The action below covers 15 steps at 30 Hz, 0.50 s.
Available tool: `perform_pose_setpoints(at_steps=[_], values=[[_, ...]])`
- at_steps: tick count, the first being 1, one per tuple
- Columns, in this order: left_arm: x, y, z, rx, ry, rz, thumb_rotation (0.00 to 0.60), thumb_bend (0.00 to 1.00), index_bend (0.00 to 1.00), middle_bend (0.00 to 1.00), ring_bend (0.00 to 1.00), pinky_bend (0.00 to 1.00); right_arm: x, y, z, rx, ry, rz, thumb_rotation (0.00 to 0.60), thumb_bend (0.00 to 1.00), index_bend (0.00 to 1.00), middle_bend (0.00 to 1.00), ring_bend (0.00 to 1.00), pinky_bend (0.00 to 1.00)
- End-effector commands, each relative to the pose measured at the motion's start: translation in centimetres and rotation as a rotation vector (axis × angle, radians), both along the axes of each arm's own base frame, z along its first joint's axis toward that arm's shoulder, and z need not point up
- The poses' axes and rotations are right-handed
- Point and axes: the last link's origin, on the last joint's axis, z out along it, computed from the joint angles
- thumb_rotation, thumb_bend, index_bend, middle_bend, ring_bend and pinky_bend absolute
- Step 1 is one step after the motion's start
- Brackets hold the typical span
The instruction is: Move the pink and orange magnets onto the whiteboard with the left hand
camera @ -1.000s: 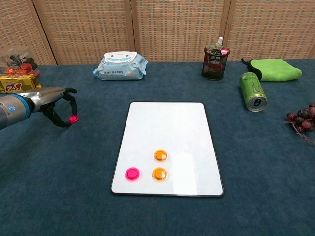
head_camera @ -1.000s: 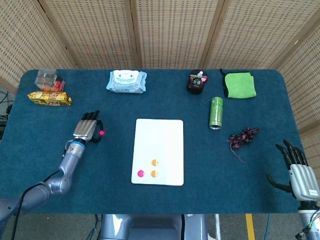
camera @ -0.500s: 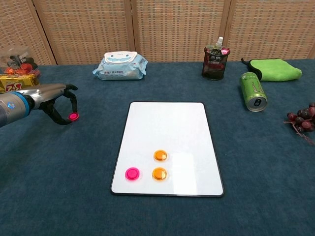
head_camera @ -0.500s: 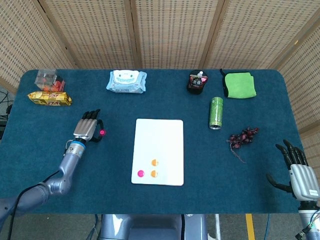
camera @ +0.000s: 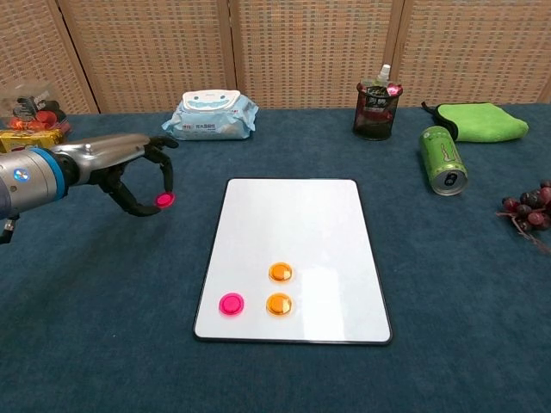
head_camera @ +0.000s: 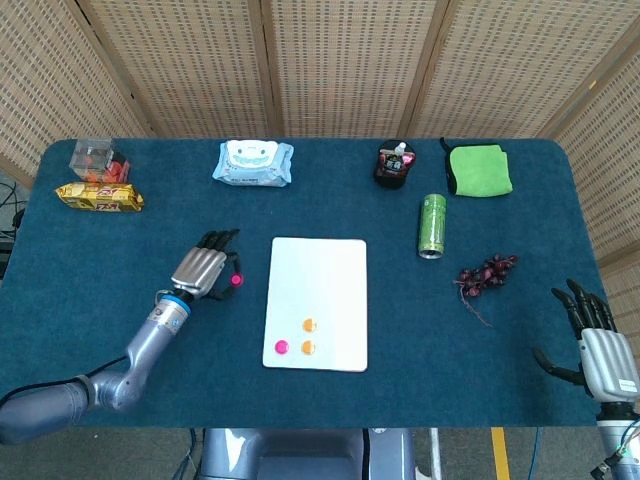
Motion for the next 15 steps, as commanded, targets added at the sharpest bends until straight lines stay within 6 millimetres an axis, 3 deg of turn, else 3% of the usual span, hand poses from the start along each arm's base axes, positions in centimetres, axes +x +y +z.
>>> perform_pose_setpoints(at_steps=[1,5,15], values=[[2.2,-2.1,-0.7,-0.06,-0.016,-0.084,0.6,0.34,0.54,0.0,0.0,0.0,0.0,0.0,0.0,0.0,0.0,0.0,0.6,0.31,0.1,0.0,0.0,0.0],[3.3,-3.2,-2.1,-0.097,0.007,-0.116,0.6,0.34,0.54,0.0,0.0,0.0,0.0,0.0,0.0,0.001,-0.003,0.0,0.6,0.31,0.1,0.0,0.0,0.0],[3.7,-4.0,-4.4,-0.137,0.043,-0.111,0.6,0.34,0.54,0.0,0.0,0.0,-0.1,0.0,0.1,0.004,-0.007,0.001,0.6,0.31,0.1,0.0,0.0,0.0]])
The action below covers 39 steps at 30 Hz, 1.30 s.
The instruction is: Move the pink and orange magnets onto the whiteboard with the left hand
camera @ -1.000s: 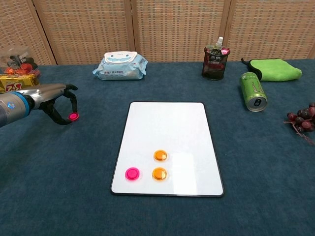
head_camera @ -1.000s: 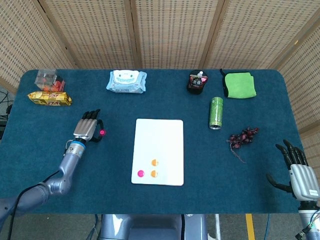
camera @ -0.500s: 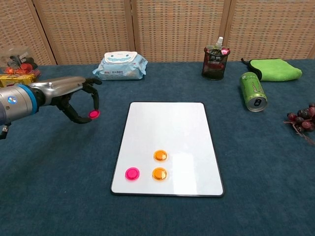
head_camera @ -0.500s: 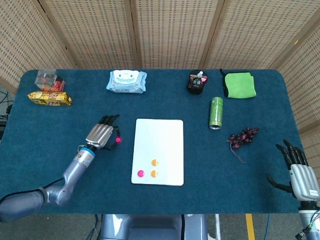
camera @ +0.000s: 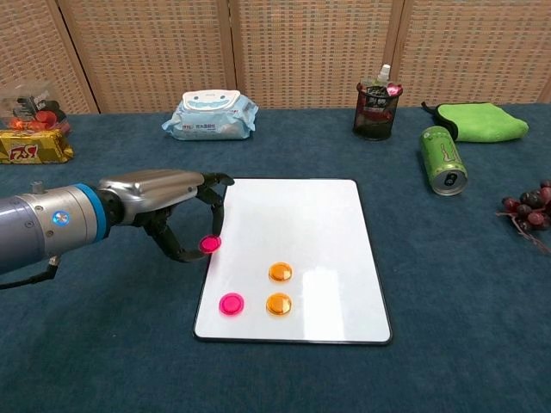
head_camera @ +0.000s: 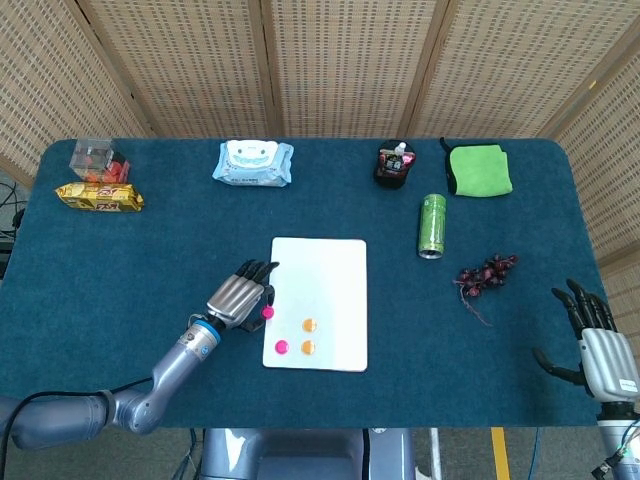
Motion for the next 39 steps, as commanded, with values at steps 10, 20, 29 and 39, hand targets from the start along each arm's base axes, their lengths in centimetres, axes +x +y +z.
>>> perform_pose_setpoints(at_steps=[10,20,29,39], values=[[0.7,-0.8,-1.9,-0.03,0.004,-0.01,0.6,0.34,0.54,0.0,0.0,0.0,0.0,0.0,0.0,-0.001,-0.001,0.0,0.6,0.31,0.1,0.0,0.0,0.0],[0.7,-0.7,-2.0,-0.021,0.009,-0.009,0.6,0.33,0.54,0.0,0.0,0.0,0.0,0.0,0.0,0.0,-0.002,0.001,0.6,0.31,0.1,0.0,0.0,0.0],[0.8,-0.5,-2.5,-0.023,0.011,0.002,0.6,0.33,0.54,0.0,0.0,0.0,0.0,0.0,0.0,0.001,-0.003,0.0,0.6,0.31,0.1,0.0,0.0,0.0],[1.2,-0.6,-3.0,-0.031,-0.003,0.004,0.6,0.31,0.35,0.0,0.0,0.0,0.0,0.0,0.1,-0.001,-0.004,0.001,0.6,0.31,0.1,0.0,0.0,0.0]])
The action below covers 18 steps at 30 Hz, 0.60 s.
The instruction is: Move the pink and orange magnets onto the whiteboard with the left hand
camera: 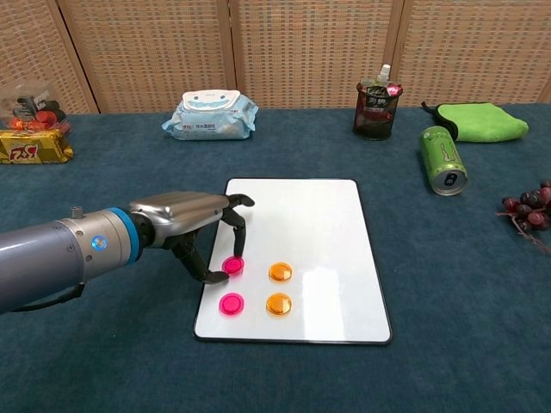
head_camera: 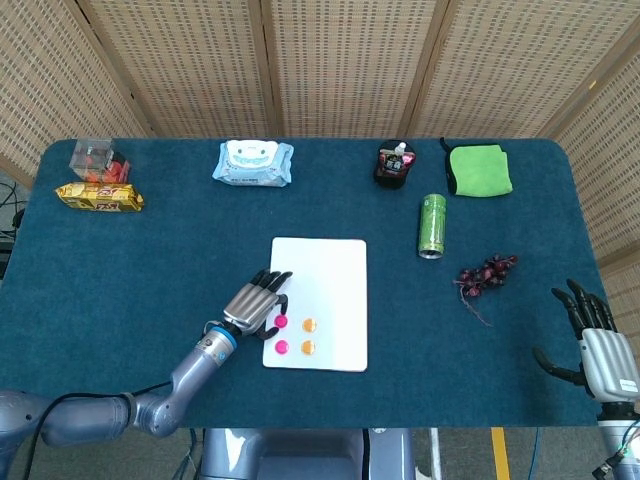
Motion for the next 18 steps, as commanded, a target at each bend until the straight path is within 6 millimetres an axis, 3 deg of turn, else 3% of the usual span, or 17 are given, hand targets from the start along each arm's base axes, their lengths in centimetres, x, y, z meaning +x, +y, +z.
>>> perform_pose_setpoints(at_steps=[1,4,12,18], values=[[0.1,0.0,-0.1,0.001,-0.003,-0.002,0.6,0.31,0.3,0.0,0.0,0.0,0.0,0.0,0.0,0.0,0.0,0.0,0.6,0.31,0.1,0.0,0.0,0.0],[0.2,-0.1,-0.1,0.001,-0.006,-0.005,0.6,0.31,0.23,0.0,0.0,0.0,0.0,0.0,0.0,0.0,0.0,0.0,0.6,0.31,0.1,0.0,0.0,0.0],[0.4,-0.1,0.2,0.001,-0.027,0.001,0.6,0.31,0.19,0.0,0.0,0.0,0.0,0.0,0.0,-0.001,0.0,0.0,0.6,0.31,0.1,0.0,0.0,0.0],[1.4,0.1,4.2,0.059,-0.127,-0.018,0.6,0.28,0.16,0.0,0.0,0.0,-0.1,0.0,0.0,0.0,0.0,0.001,0.6,0.31,0.1,0.0,0.0,0.0]])
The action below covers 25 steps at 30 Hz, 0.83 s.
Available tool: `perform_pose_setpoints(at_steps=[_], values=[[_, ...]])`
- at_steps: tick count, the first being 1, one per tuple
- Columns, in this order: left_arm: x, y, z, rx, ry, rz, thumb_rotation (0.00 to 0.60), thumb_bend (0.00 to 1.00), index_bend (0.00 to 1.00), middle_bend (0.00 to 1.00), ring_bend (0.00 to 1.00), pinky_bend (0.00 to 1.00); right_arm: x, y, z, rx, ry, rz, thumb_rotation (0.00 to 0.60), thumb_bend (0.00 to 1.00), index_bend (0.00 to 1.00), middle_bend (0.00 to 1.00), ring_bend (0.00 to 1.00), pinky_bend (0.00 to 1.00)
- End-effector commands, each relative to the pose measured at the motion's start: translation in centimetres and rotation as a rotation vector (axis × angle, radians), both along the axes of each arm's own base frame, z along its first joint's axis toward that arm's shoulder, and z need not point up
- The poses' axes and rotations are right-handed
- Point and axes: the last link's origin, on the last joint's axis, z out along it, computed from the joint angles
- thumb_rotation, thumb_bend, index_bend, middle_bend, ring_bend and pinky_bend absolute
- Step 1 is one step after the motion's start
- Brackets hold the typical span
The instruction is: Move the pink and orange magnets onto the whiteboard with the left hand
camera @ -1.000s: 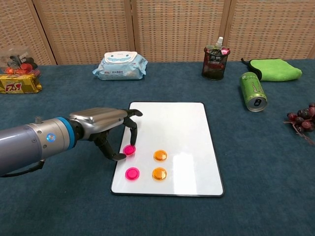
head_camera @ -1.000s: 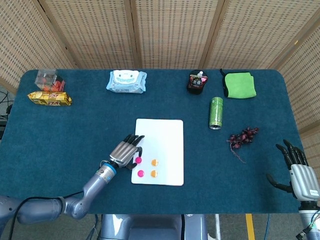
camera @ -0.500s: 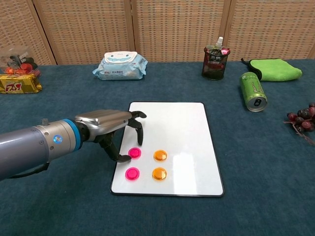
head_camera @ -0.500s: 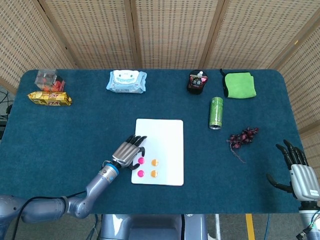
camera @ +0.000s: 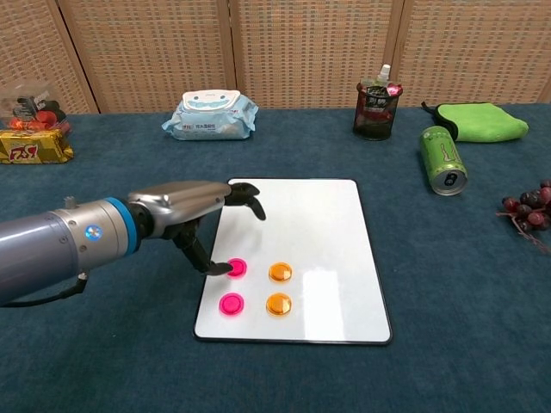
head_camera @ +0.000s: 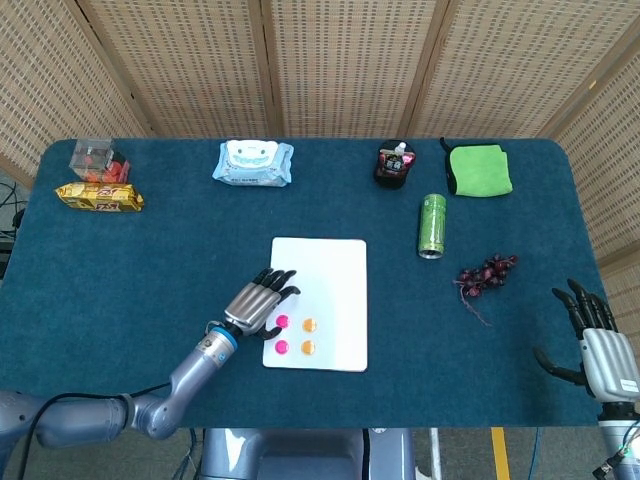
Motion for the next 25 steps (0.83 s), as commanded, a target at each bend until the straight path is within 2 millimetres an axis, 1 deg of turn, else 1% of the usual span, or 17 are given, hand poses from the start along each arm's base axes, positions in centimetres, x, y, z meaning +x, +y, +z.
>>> perform_pose_setpoints(at_steps=[1,2,4,7,8,9,10,12,15,16,18,19,22,25], values=[[0.4,0.3,3.5,0.063,-0.065,-0.017,0.6,0.25,0.15,0.0,0.0,0.0,0.0,0.0,0.0,0.0,0.0,0.001,0.6,0.31,0.1,0.0,0.0,0.0],[0.3,0.3,5.1,0.094,-0.078,-0.028,0.6,0.22,0.14,0.0,0.0,0.0,0.0,0.0,0.0,-0.001,0.001,0.001,0.6,0.31,0.1,0.0,0.0,0.0],[-0.3,0.2,7.4,0.145,-0.089,-0.037,0.6,0.17,0.11,0.0,0.0,0.0,0.0,0.0,0.0,-0.001,0.002,0.002,0.6,0.31,0.1,0.0,0.0,0.0],[-2.2,-0.2,11.3,0.234,-0.09,-0.032,0.6,0.13,0.08,0.0,0.0,0.0,0.1,0.0,0.0,-0.002,0.005,0.003,0.6,0.31,0.1,0.0,0.0,0.0],[-3.1,-0.5,12.5,0.264,-0.085,-0.024,0.6,0.12,0.07,0.0,0.0,0.0,0.1,0.0,0.0,-0.003,0.006,0.003,0.6,0.31,0.1,0.0,0.0,0.0],[-4.7,-0.9,14.2,0.303,-0.074,-0.002,0.6,0.12,0.06,0.0,0.0,0.0,0.1,0.0,-0.1,-0.003,0.008,0.003,0.6,0.31,0.1,0.0,0.0,0.0],[-6.0,-1.4,15.5,0.324,-0.069,0.016,0.6,0.11,0.05,0.0,0.0,0.0,0.1,0.1,-0.1,-0.004,0.009,0.003,0.6,0.31,0.1,0.0,0.0,0.0],[-8.3,-2.4,17.4,0.362,-0.063,0.056,0.6,0.1,0.04,0.0,0.0,0.0,0.2,0.1,-0.1,-0.006,0.011,0.003,0.6,0.31,0.1,0.0,0.0,0.0],[-12.2,-4.2,19.7,0.424,-0.045,0.129,0.6,0.09,0.02,0.0,0.0,0.0,0.2,0.1,-0.1,-0.01,0.015,0.005,0.6,0.31,0.1,0.0,0.0,0.0],[-13.7,-5.1,20.4,0.449,-0.04,0.166,0.6,0.09,0.01,0.0,0.0,0.0,0.2,0.1,-0.1,-0.012,0.015,0.005,0.6,0.31,0.1,0.0,0.0,0.0],[-17.3,-7.5,21.7,0.504,-0.043,0.263,0.6,0.08,0.0,0.0,0.0,0.0,0.3,0.1,-0.2,-0.017,0.02,0.007,0.6,0.31,0.1,0.0,0.0,0.0],[-18.4,-8.4,22.1,0.522,-0.047,0.286,0.6,0.08,0.0,0.0,0.0,0.0,0.3,0.1,-0.2,-0.019,0.022,0.008,0.6,0.31,0.1,0.0,0.0,0.0],[-21.0,-10.5,22.9,0.575,-0.032,0.342,0.6,0.08,0.0,0.0,0.0,0.0,0.3,0.2,-0.2,-0.025,0.028,0.011,0.6,0.31,0.1,0.0,0.0,0.0],[-22.3,-12.0,23.3,0.624,-0.032,0.383,0.6,0.08,0.0,0.0,0.0,0.0,0.4,0.2,-0.2,-0.029,0.032,0.014,0.6,0.31,0.1,0.0,0.0,0.0]])
